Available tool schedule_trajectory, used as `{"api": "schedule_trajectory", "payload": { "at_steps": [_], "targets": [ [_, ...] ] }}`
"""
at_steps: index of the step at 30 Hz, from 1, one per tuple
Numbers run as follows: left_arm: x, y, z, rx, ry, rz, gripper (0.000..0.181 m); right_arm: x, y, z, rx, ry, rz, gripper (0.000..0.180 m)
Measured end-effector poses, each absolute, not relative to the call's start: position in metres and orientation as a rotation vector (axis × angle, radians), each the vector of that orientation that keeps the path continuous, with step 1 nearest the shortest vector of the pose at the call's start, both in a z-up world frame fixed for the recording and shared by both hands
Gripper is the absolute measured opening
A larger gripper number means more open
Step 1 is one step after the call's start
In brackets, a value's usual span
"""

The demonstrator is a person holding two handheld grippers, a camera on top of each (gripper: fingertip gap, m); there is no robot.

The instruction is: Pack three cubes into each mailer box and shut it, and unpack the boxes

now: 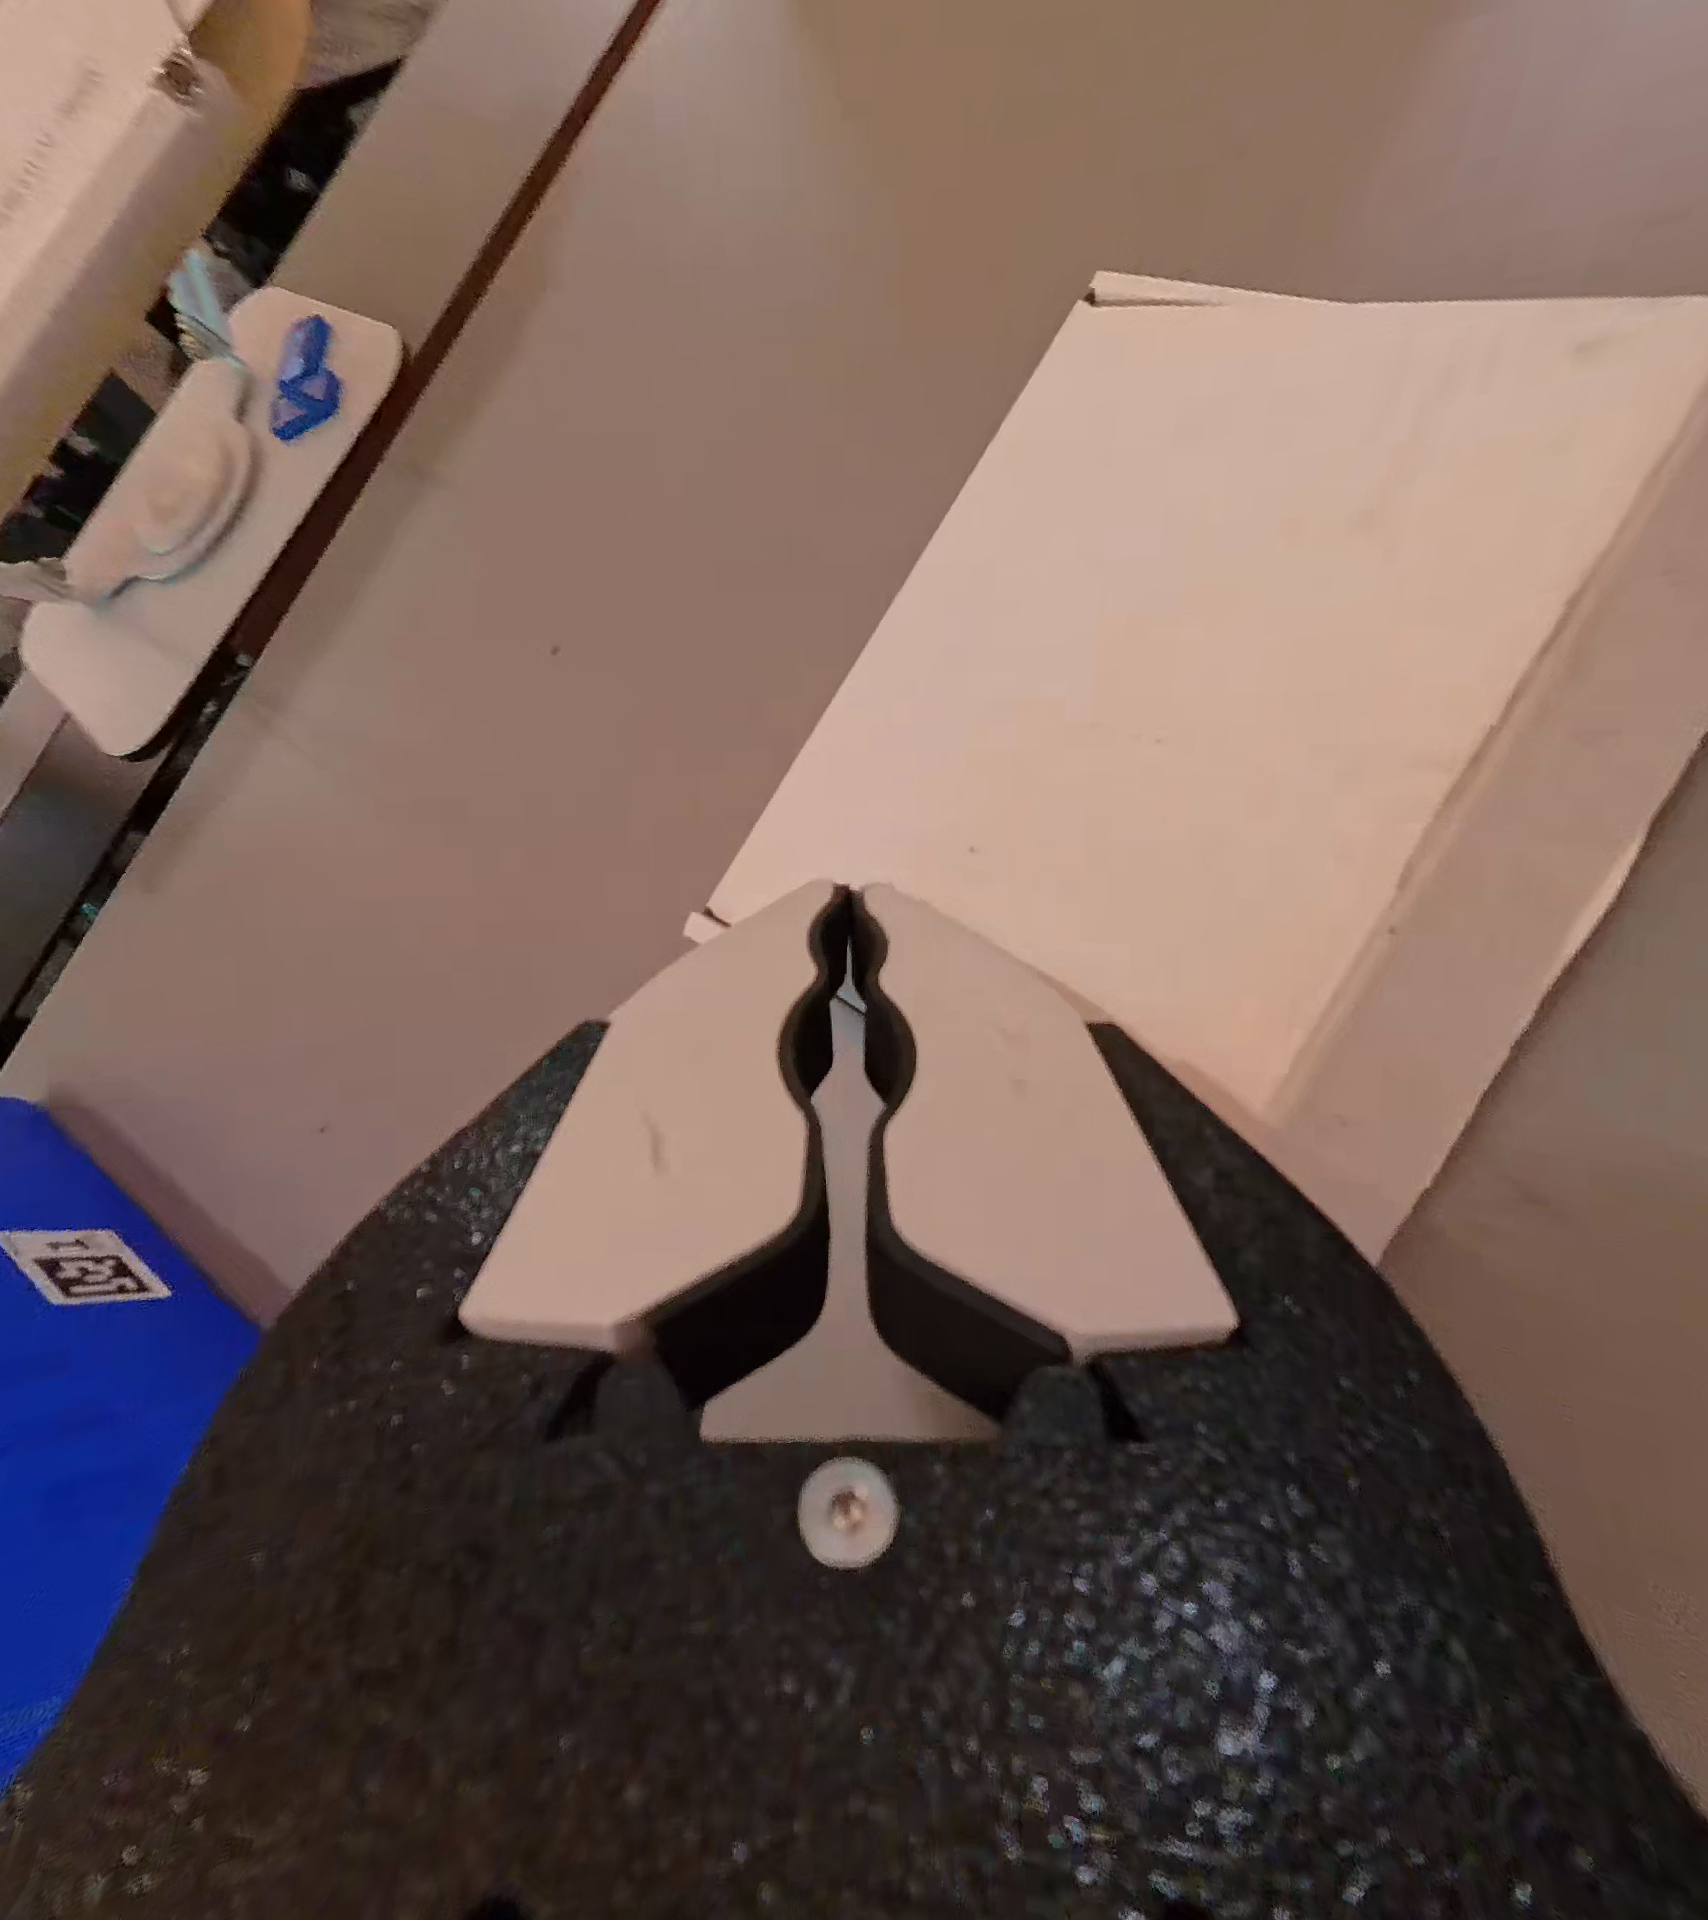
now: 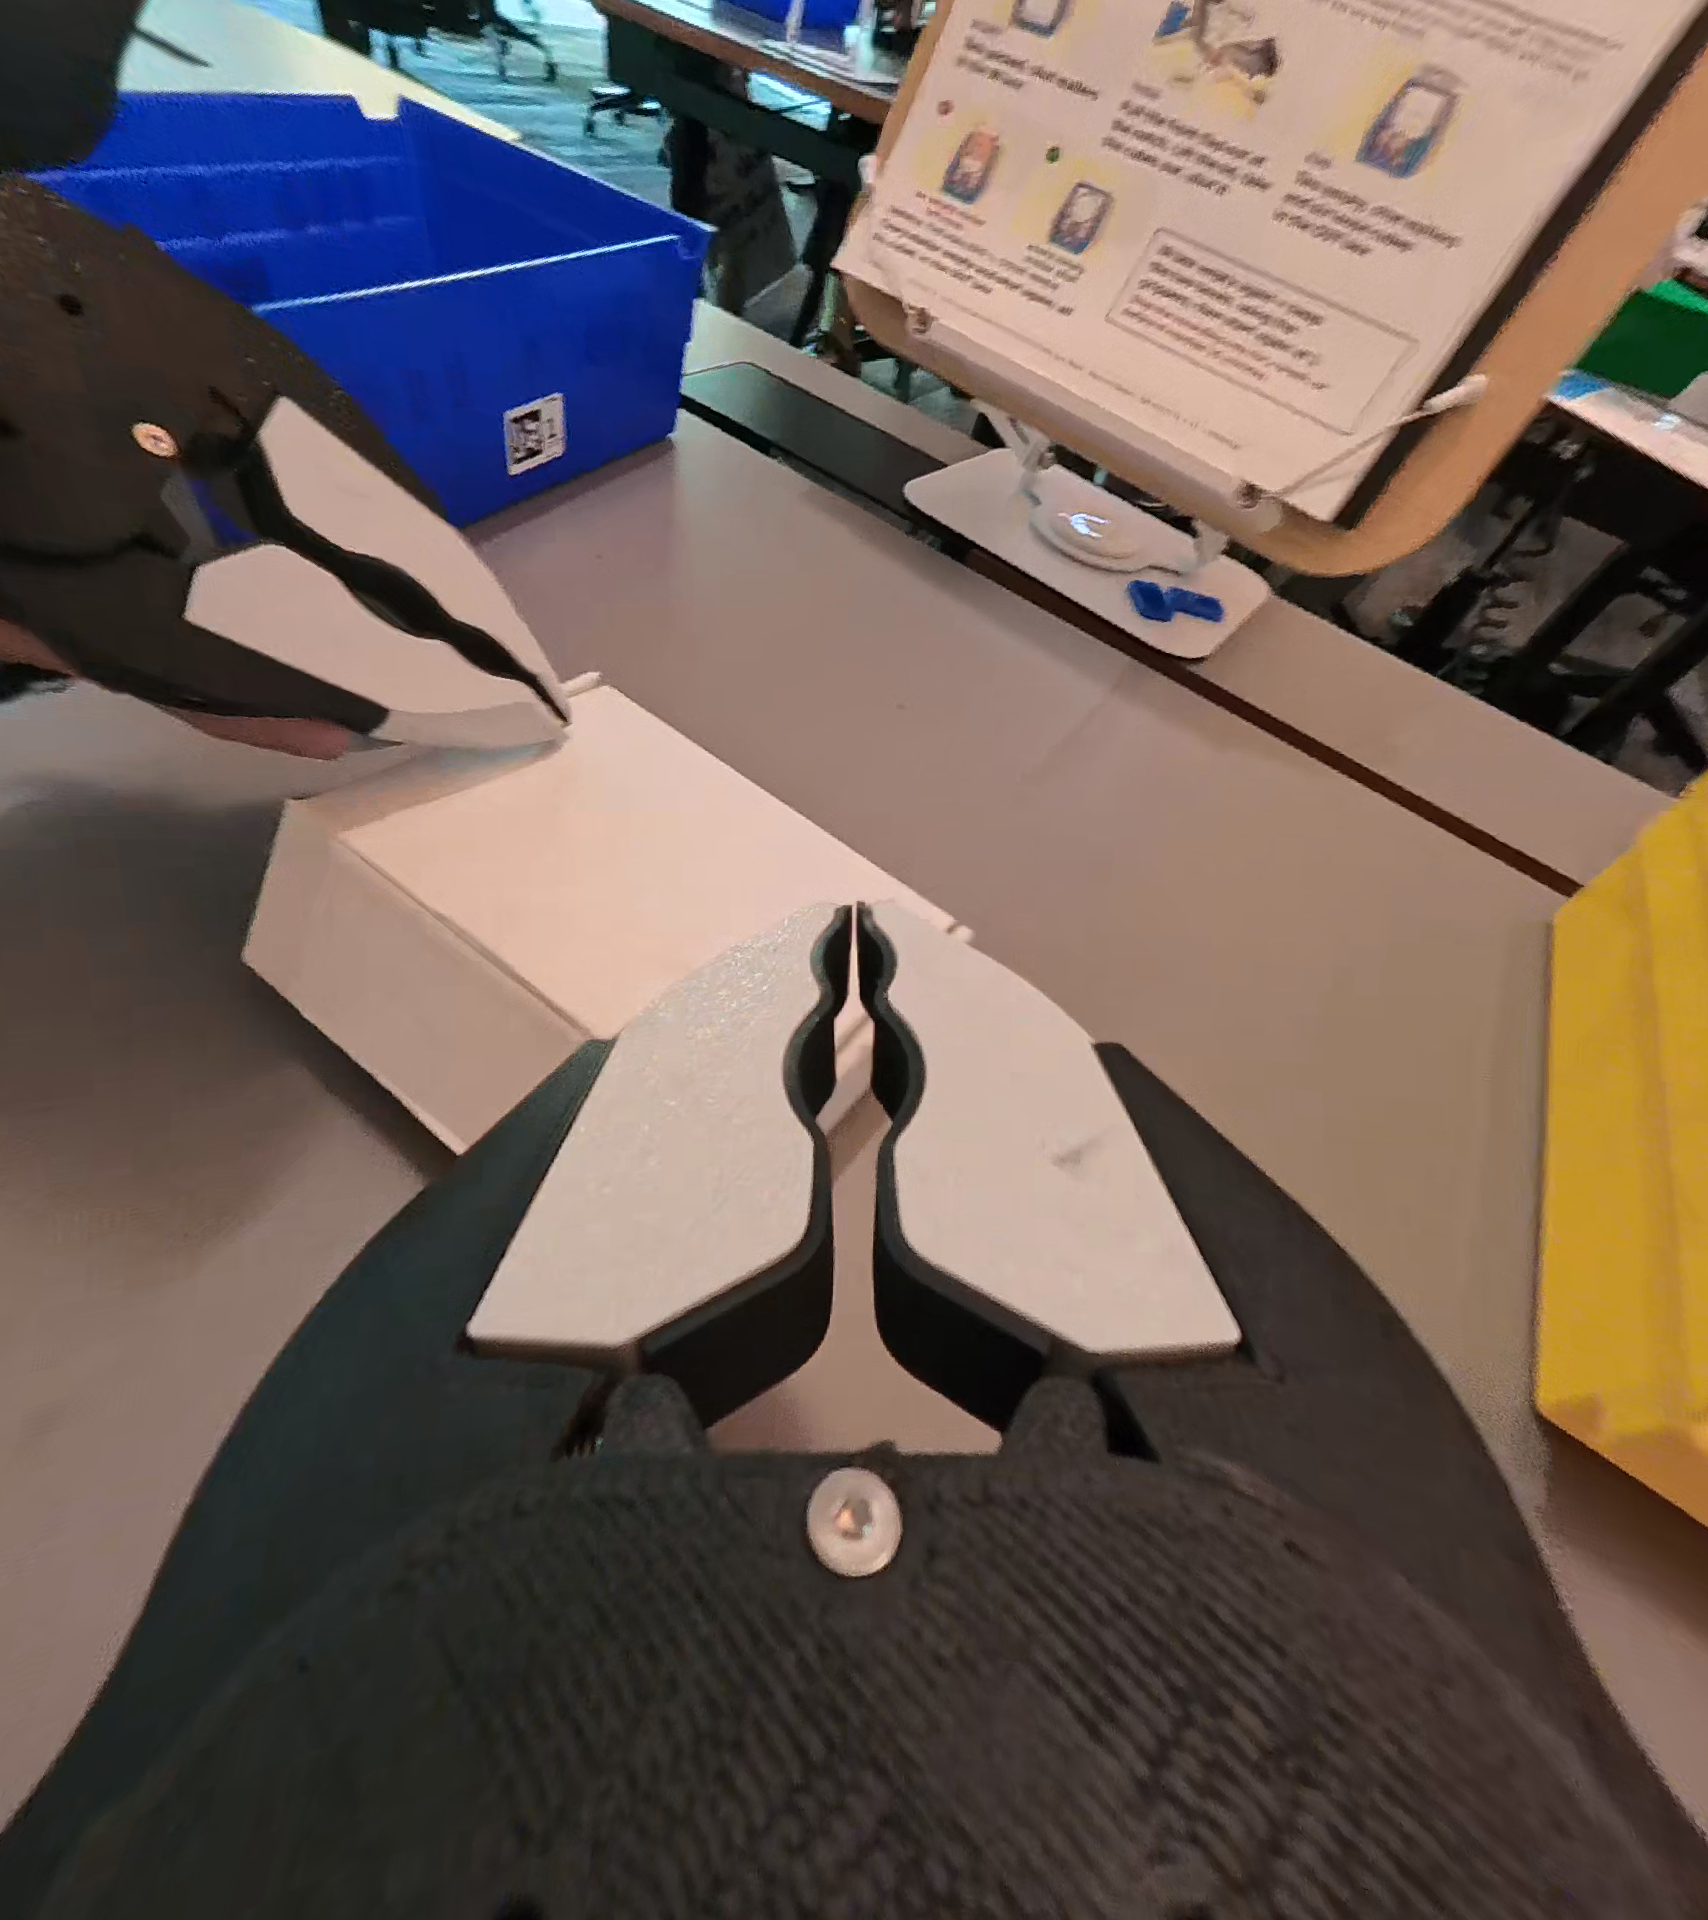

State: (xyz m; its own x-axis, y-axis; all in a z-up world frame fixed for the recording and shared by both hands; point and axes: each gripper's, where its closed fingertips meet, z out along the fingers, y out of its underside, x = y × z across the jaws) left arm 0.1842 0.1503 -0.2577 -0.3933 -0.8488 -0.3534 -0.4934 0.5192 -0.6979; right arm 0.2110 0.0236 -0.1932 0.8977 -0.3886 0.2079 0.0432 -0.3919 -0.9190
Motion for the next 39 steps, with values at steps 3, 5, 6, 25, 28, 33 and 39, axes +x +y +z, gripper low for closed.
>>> {"api": "schedule_trajectory", "payload": {
  "at_steps": [3,5,6,25,28,33,39],
  "targets": [
    [0.184,0.15,-0.258,-1.095,1.984,-0.666,0.0,0.198,0.038,-0.208,-1.991,0.163,-0.432,0.0],
    [0.181,0.15,-0.257,-1.096,1.962,-0.672,0.0,0.196,0.04,-0.234,-2.111,0.144,-0.433,0.0],
    [0.178,0.149,-0.257,-1.101,1.963,-0.678,0.0,0.195,0.039,-0.249,-2.183,0.122,-0.439,0.0],
    [0.163,0.145,-0.233,-1.844,1.57,-1.775,0.0,0.2,0.031,-0.239,-1.939,0.412,-0.014,0.044],
    [0.167,0.146,-0.245,-1.945,1.563,-1.795,0.0,0.208,0.017,-0.256,-1.993,0.581,0.208,0.067],
    [0.167,0.142,-0.253,-1.954,1.61,-1.77,0.0,0.231,-0.005,-0.269,-1.99,0.765,0.256,0.089],
    [0.164,0.145,-0.256,-1.856,1.698,-1.636,0.0,0.232,0.005,-0.261,-1.894,0.807,0.586,0.097]
  ]
}}
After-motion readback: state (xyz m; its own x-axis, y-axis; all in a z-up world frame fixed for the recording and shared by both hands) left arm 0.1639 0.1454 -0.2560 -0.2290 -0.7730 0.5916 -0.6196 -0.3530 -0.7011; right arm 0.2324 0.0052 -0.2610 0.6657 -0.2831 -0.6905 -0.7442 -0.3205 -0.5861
